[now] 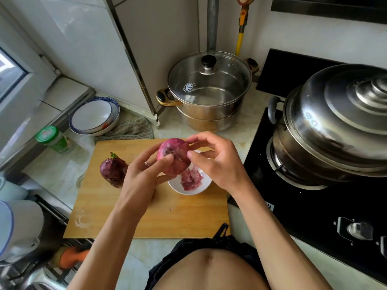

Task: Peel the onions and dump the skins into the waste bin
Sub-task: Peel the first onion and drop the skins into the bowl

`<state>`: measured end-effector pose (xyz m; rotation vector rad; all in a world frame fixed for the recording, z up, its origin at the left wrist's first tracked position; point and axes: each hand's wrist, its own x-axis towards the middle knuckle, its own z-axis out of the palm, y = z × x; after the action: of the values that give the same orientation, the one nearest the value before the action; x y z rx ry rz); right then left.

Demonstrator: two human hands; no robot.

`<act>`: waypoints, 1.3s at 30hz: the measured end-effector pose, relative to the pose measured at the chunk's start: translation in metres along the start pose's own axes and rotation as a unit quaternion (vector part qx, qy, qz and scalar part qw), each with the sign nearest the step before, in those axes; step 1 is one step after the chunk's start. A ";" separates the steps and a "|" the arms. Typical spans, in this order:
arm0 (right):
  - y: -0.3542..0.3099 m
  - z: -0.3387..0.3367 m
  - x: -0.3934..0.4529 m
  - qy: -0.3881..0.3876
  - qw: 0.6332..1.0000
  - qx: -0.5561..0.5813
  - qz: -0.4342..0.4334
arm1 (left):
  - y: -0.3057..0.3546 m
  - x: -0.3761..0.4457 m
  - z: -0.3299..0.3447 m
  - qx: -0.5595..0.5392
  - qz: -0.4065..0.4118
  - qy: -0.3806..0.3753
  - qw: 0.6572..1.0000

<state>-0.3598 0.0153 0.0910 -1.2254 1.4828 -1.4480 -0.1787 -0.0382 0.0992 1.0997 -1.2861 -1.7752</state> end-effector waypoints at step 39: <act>-0.012 -0.010 0.000 -0.133 0.980 -0.122 -0.086 | 0.011 0.010 -0.004 0.107 -0.097 -0.050 0.988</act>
<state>-0.3676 0.0191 0.1037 -1.6635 1.4265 -1.1753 -0.1786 -0.0517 0.1066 1.3078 -1.5008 -1.8870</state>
